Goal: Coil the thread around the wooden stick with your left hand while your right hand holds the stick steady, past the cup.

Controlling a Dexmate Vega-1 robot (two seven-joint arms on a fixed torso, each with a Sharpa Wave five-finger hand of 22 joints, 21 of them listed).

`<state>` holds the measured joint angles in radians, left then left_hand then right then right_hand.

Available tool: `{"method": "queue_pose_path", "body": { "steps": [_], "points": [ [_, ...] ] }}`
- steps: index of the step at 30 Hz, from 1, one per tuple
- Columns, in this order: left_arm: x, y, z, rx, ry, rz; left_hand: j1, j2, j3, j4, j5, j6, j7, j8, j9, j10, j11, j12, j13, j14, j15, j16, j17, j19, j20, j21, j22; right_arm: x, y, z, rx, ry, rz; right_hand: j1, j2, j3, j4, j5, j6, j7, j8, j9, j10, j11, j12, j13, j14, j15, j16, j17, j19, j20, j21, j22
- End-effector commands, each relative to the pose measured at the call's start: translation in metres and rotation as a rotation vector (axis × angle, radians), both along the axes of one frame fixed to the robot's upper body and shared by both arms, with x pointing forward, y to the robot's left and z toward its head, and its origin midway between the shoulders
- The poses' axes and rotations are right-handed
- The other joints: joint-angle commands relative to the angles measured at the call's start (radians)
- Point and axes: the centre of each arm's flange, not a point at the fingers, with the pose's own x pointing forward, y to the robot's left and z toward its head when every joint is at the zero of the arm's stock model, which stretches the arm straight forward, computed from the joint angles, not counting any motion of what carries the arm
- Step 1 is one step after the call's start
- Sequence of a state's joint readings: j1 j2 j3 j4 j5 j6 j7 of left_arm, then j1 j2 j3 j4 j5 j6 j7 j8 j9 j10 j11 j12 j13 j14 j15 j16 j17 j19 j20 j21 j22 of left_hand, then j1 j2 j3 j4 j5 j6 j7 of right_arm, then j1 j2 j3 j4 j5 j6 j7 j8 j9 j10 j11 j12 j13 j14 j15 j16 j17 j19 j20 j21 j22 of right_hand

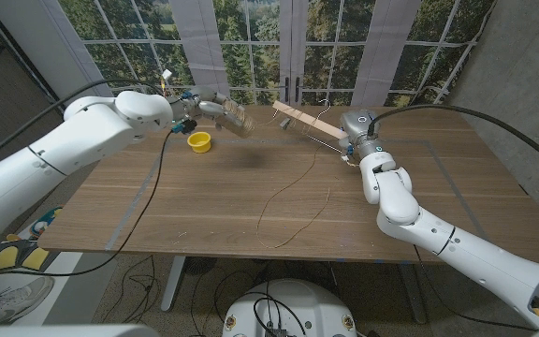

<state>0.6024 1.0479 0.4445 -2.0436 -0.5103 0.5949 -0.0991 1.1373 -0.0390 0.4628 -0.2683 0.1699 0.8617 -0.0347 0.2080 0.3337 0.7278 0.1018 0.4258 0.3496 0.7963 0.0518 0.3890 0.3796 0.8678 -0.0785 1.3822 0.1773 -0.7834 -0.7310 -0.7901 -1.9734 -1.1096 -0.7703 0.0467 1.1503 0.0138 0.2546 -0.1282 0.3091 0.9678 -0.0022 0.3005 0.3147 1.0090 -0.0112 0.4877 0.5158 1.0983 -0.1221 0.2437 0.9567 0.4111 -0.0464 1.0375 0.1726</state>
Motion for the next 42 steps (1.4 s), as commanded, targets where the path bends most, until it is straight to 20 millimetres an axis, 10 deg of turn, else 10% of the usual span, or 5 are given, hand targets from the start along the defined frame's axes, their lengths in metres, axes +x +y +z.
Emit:
{"method": "queue_pose_path", "body": {
  "steps": [1,42],
  "points": [
    [-0.002,0.001,0.005,0.187,0.027,0.068,0.09,0.139,0.108,0.105,0.005,0.137,0.137,0.004,-0.001,0.33,-0.172,0.002,0.129,0.521,-0.271,0.0,0.049,-0.039,-0.135,-0.001,0.001,0.008,0.006,-0.009,-0.029,0.19,-0.019,0.118,0.133,0.02,0.006,-0.004,0.079,-0.083,0.002,0.004,0.069,-0.068,-0.001,0.002,0.073,-0.102,-0.003,0.003,0.0,-0.132,0.0,0.001],
    [0.035,-0.029,-0.066,0.416,-0.109,0.147,0.071,0.136,0.1,0.108,-0.001,0.148,0.107,0.008,-0.016,0.333,-0.189,-0.021,0.113,0.496,-0.272,-0.012,0.051,-0.063,-0.134,-0.01,0.002,0.02,0.012,-0.005,-0.015,0.44,-0.058,0.118,0.141,0.029,0.009,-0.023,0.068,-0.079,-0.01,-0.001,0.063,-0.062,-0.012,-0.003,0.067,-0.102,-0.009,-0.004,0.002,-0.123,-0.005,0.001]
  ]
}}
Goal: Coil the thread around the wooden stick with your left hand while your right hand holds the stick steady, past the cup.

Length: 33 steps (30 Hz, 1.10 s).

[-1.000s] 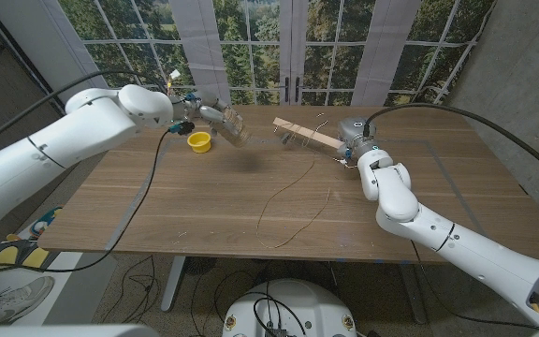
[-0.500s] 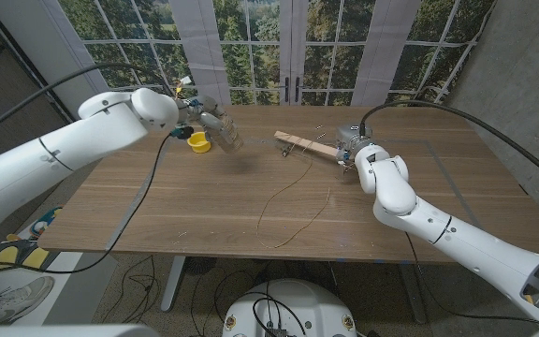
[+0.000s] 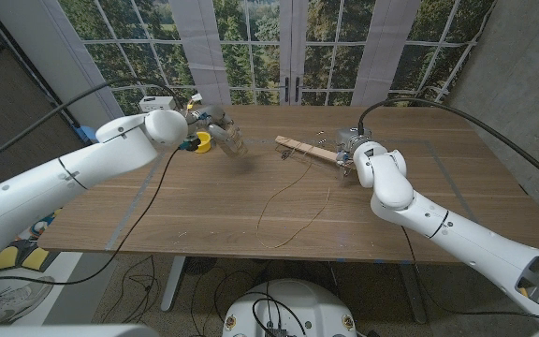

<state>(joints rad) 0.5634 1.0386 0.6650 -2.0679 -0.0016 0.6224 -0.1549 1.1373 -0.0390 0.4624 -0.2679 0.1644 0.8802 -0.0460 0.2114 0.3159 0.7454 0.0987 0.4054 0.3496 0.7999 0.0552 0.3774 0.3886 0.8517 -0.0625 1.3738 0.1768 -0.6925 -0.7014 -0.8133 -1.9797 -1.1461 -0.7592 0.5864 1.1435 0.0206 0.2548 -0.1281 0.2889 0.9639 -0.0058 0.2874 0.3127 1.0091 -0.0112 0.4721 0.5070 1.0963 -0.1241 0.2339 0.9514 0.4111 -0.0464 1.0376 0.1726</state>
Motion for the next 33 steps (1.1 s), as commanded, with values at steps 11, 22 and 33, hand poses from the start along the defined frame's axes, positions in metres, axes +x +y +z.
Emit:
{"method": "queue_pose_path", "body": {
  "steps": [11,22,33],
  "points": [
    [0.025,-0.011,-0.042,0.071,0.031,0.004,0.064,0.135,0.099,0.11,0.004,0.125,0.115,0.003,-0.001,0.31,-0.194,-0.005,0.115,0.485,-0.273,-0.003,0.045,-0.056,-0.15,-0.006,0.001,0.004,0.002,0.002,-0.015,0.028,-0.019,0.125,0.132,0.032,0.007,-0.008,0.068,-0.073,0.0,0.0,0.064,-0.058,-0.002,-0.003,0.064,-0.099,-0.004,-0.002,0.006,-0.111,-0.005,0.0],
    [0.023,-0.015,-0.036,0.152,0.065,0.011,-0.028,0.103,0.015,0.135,0.01,-0.178,0.047,-0.028,-0.038,-0.007,-0.18,-0.19,0.099,0.014,-0.206,-0.13,0.071,-0.487,0.051,-0.158,-0.005,0.004,-0.001,0.004,0.001,0.028,-0.018,0.13,0.101,0.048,-0.013,-0.021,-0.036,-0.096,-0.051,-0.007,-0.034,-0.064,-0.049,-0.017,-0.047,-0.1,-0.051,-0.042,-0.005,-0.047,-0.017,-0.001],
    [0.016,-0.009,-0.026,0.096,0.011,-0.004,-0.116,0.09,-0.037,0.151,0.013,-0.34,0.054,-0.031,-0.082,-0.184,-0.145,-0.218,0.064,-0.264,-0.099,-0.193,0.031,-0.67,0.141,-0.273,-0.006,0.003,-0.006,0.004,0.022,0.017,-0.014,-0.163,-0.038,-0.123,0.113,-0.006,-0.304,-0.138,-0.112,-0.049,-0.377,-0.088,-0.168,-0.049,-0.409,-0.086,-0.056,-0.218,-0.081,-0.039,-0.101,0.004]
  ]
}}
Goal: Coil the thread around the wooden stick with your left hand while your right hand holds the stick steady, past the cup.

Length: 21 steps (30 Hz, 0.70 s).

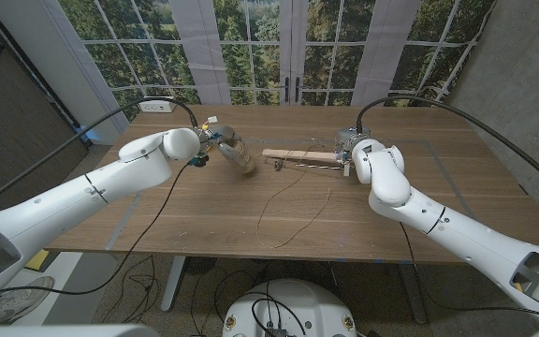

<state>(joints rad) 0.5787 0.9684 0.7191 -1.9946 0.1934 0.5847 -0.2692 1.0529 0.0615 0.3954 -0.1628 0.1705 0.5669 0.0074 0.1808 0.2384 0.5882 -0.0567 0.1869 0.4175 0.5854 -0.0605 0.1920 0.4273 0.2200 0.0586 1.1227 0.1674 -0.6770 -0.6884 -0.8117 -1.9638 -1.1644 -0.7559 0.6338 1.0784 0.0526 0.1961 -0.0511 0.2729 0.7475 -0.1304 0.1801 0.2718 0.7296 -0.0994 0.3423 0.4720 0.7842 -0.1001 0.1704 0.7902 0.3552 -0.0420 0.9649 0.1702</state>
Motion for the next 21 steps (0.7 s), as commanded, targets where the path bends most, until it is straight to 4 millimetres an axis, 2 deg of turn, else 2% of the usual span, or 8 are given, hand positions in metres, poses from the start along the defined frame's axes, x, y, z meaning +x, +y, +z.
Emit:
{"method": "queue_pose_path", "body": {
  "steps": [1,3,5,7,9,12,18,21],
  "points": [
    [-0.006,0.005,0.009,-0.032,-0.039,-0.025,-0.041,-0.016,0.023,0.047,0.006,-0.036,-0.001,0.0,-0.007,-0.045,0.015,-0.003,-0.007,-0.074,0.021,-0.011,-0.013,-0.051,0.029,-0.031,0.004,0.0,-0.006,0.001,0.027,-0.005,0.003,-0.112,-0.085,-0.081,0.041,0.015,-0.111,-0.019,-0.003,-0.011,-0.122,-0.004,-0.053,-0.019,-0.131,-0.109,0.006,-0.072,-0.03,-0.041,-0.035,0.007],
    [-0.008,0.007,0.01,-0.044,-0.036,-0.037,-0.075,-0.031,-0.002,0.055,0.006,-0.101,-0.007,-0.008,-0.015,-0.089,0.029,-0.004,-0.015,-0.128,0.043,-0.011,-0.028,-0.098,0.068,-0.061,0.005,0.0,-0.007,0.001,0.033,0.001,0.005,-0.149,-0.113,-0.124,0.06,0.035,-0.18,-0.024,0.001,-0.021,-0.199,-0.003,-0.101,-0.033,-0.184,-0.105,0.016,-0.109,-0.041,-0.035,-0.057,0.008],
    [-0.009,0.009,0.012,-0.055,-0.038,-0.054,-0.1,-0.041,-0.02,0.063,0.006,-0.128,-0.014,-0.008,-0.02,-0.121,0.034,-0.006,-0.02,-0.162,0.054,-0.013,-0.035,-0.115,0.077,-0.074,0.005,0.001,-0.008,0.001,0.038,0.011,0.004,-0.173,-0.139,-0.16,0.071,0.053,-0.254,-0.025,-0.003,-0.031,-0.255,0.007,-0.136,-0.043,-0.231,-0.099,0.019,-0.137,-0.059,-0.024,-0.08,0.007],
    [-0.01,0.012,0.014,-0.082,-0.044,-0.086,-0.128,-0.047,-0.037,0.072,0.007,-0.156,-0.014,-0.007,-0.025,-0.151,0.042,-0.006,-0.026,-0.188,0.067,-0.009,-0.045,-0.143,0.084,-0.094,0.005,0.002,-0.009,0.002,0.047,0.017,0.008,-0.187,-0.147,-0.174,0.078,0.058,-0.272,-0.023,-0.001,-0.033,-0.268,0.011,-0.142,-0.047,-0.249,-0.089,0.018,-0.144,-0.06,-0.019,-0.086,0.007],
    [-0.013,0.017,0.017,-0.142,-0.03,-0.153,-0.187,-0.051,-0.067,0.097,0.008,-0.206,-0.02,-0.007,-0.033,-0.195,0.053,-0.004,-0.037,-0.24,0.084,-0.009,-0.059,-0.177,0.096,-0.122,0.006,0.003,-0.013,0.002,0.091,0.024,0.036,-0.23,-0.145,-0.197,0.102,0.064,-0.287,-0.013,0.004,-0.037,-0.284,0.024,-0.148,-0.052,-0.264,-0.077,0.024,-0.153,-0.058,-0.003,-0.094,0.007],
    [-0.015,0.021,0.019,-0.19,-0.044,-0.198,-0.255,-0.053,-0.097,0.124,0.01,-0.269,-0.03,-0.006,-0.04,-0.262,0.075,-0.004,-0.052,-0.297,0.102,-0.008,-0.081,-0.212,0.109,-0.157,0.007,0.005,-0.018,0.003,0.136,0.024,0.068,-0.284,-0.129,-0.223,0.137,0.075,-0.304,0.009,0.011,-0.043,-0.317,0.052,-0.155,-0.063,-0.321,-0.043,0.02,-0.171,-0.073,0.029,-0.117,0.006],
    [-0.028,0.021,0.022,-0.146,-0.169,-0.142,-0.321,-0.061,-0.127,0.144,0.011,-0.361,-0.048,-0.011,-0.046,-0.357,0.086,-0.007,-0.072,-0.359,0.126,-0.006,-0.108,-0.26,0.121,-0.203,0.008,0.006,-0.025,0.002,0.201,-0.006,0.116,-0.314,-0.132,-0.247,0.154,0.08,-0.331,0.023,0.009,-0.049,-0.35,0.068,-0.158,-0.072,-0.369,-0.015,0.015,-0.19,-0.104,0.049,-0.144,0.005],
    [-0.03,0.026,0.02,-0.232,-0.223,-0.182,-0.366,-0.067,-0.148,0.156,0.012,-0.442,-0.079,-0.013,-0.049,-0.42,0.088,-0.004,-0.088,-0.415,0.134,-0.008,-0.129,-0.29,0.123,-0.237,0.009,0.006,-0.031,0.001,0.265,-0.028,0.159,-0.337,-0.132,-0.261,0.166,0.082,-0.336,0.033,0.011,-0.051,-0.36,0.078,-0.157,-0.077,-0.385,0.005,0.018,-0.198,-0.117,0.068,-0.157,0.005]
  ]
}}
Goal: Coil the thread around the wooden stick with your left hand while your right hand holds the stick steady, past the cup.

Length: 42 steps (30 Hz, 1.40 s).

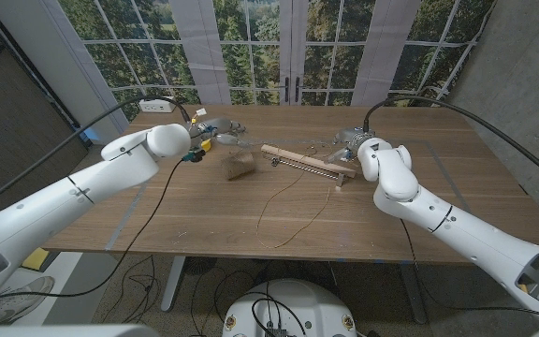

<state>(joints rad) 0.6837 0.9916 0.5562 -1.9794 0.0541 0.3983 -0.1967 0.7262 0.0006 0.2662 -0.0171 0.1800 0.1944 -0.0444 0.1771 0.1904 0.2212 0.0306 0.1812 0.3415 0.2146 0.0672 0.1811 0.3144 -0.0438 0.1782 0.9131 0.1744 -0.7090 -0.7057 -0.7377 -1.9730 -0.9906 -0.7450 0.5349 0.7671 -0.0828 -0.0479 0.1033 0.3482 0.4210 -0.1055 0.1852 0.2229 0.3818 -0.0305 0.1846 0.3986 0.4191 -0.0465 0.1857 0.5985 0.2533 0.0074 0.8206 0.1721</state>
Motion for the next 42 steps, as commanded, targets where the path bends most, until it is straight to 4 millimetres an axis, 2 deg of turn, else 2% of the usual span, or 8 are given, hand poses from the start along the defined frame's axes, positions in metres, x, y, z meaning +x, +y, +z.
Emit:
{"method": "queue_pose_path", "body": {
  "steps": [1,3,6,12,22,26,36,42],
  "points": [
    [-0.017,0.012,0.003,-0.147,-0.18,-0.064,-0.051,-0.006,-0.023,0.015,0.003,-0.084,-0.031,-0.008,-0.002,-0.072,0.006,0.0,-0.015,-0.054,0.009,0.004,-0.02,-0.029,0.004,-0.033,0.002,0.001,-0.015,-0.001,0.176,-0.049,0.121,-0.043,0.01,-0.025,0.021,0.009,-0.017,0.012,0.006,-0.004,-0.021,0.034,0.002,-0.007,-0.038,-0.037,0.002,-0.012,-0.022,0.029,-0.021,0.004],
    [-0.017,0.017,0.0,-0.242,-0.206,-0.11,-0.064,-0.006,-0.028,0.018,0.004,-0.102,-0.046,-0.006,-0.003,-0.094,0.006,0.0,-0.021,-0.071,0.009,0.003,-0.027,-0.036,0.001,-0.043,0.002,0.001,-0.019,-0.002,0.234,-0.065,0.166,-0.068,0.027,-0.032,0.035,0.012,-0.035,0.026,0.003,-0.006,-0.035,0.063,0.002,-0.013,-0.056,-0.021,0.005,-0.019,-0.026,0.049,-0.032,0.004],
    [-0.02,0.022,-0.002,-0.298,-0.263,-0.126,-0.079,-0.005,-0.034,0.023,0.004,-0.125,-0.064,-0.007,-0.004,-0.117,0.007,0.0,-0.027,-0.086,0.003,0.003,-0.035,-0.037,0.002,-0.052,0.002,0.001,-0.023,-0.003,0.305,-0.102,0.217,-0.085,0.048,-0.041,0.041,0.017,-0.062,0.028,0.002,-0.009,-0.084,0.073,-0.003,-0.024,-0.119,0.002,-0.005,-0.037,-0.06,0.062,-0.061,0.003],
    [-0.02,0.032,-0.004,-0.412,-0.299,-0.19,-0.108,0.022,-0.034,0.036,0.006,-0.158,-0.09,-0.002,-0.007,-0.165,0.005,0.002,-0.047,-0.126,0.002,0.003,-0.056,-0.049,-0.011,-0.079,0.001,0.0,-0.028,-0.005,0.42,-0.152,0.314,-0.089,0.074,-0.046,0.037,0.022,-0.142,0.026,-0.008,-0.014,-0.172,0.058,-0.008,-0.042,-0.186,0.018,-0.004,-0.069,-0.087,0.061,-0.099,0.002],
    [-0.008,0.043,-0.006,-0.576,-0.304,-0.322,-0.155,0.1,-0.019,0.06,0.011,-0.206,-0.064,-0.004,-0.014,-0.222,-0.024,0.006,-0.093,-0.212,-0.026,-0.003,-0.099,-0.082,-0.085,-0.131,-0.002,0.008,-0.035,-0.005,0.646,-0.189,0.49,-0.088,0.085,-0.055,0.021,0.019,-0.248,0.011,-0.01,-0.02,-0.277,0.058,-0.008,-0.071,-0.278,0.035,-0.007,-0.118,-0.097,0.028,-0.141,0.0],
    [-0.001,0.045,-0.005,-0.602,-0.28,-0.373,-0.166,0.187,0.019,0.078,0.022,-0.192,-0.054,0.005,-0.016,-0.222,-0.027,0.011,-0.118,-0.22,-0.021,0.005,-0.115,-0.086,-0.089,-0.15,-0.001,0.01,-0.037,-0.004,0.75,-0.195,0.568,-0.079,0.079,-0.058,0.013,0.019,-0.263,0.004,-0.009,-0.021,-0.282,0.06,-0.005,-0.077,-0.289,0.033,-0.007,-0.129,-0.096,0.02,-0.148,-0.001],
    [0.021,0.053,-0.007,-0.711,-0.257,-0.466,-0.227,0.196,0.046,0.144,0.038,-0.238,-0.043,-0.007,-0.016,-0.256,-0.038,0.005,-0.142,-0.26,-0.036,0.003,-0.123,-0.111,-0.116,-0.176,0.001,0.016,-0.041,-0.009,0.968,-0.231,0.686,-0.085,0.08,-0.063,0.013,0.016,-0.264,-0.015,-0.002,-0.023,-0.291,0.053,-0.002,-0.088,-0.308,0.033,-0.005,-0.147,-0.095,0.008,-0.16,-0.001],
    [0.032,0.056,-0.004,-0.749,-0.237,-0.502,-0.253,0.209,0.063,0.169,0.05,-0.256,-0.026,-0.005,-0.017,-0.275,-0.031,0.004,-0.151,-0.286,-0.039,0.0,-0.127,-0.119,-0.122,-0.188,0.001,0.024,-0.048,-0.026,1.2,-0.283,0.779,-0.14,0.117,-0.07,0.043,0.01,-0.231,-0.018,0.013,-0.027,-0.262,0.07,0.011,-0.107,-0.294,0.04,0.01,-0.163,-0.081,0.01,-0.172,-0.002]
  ]
}}
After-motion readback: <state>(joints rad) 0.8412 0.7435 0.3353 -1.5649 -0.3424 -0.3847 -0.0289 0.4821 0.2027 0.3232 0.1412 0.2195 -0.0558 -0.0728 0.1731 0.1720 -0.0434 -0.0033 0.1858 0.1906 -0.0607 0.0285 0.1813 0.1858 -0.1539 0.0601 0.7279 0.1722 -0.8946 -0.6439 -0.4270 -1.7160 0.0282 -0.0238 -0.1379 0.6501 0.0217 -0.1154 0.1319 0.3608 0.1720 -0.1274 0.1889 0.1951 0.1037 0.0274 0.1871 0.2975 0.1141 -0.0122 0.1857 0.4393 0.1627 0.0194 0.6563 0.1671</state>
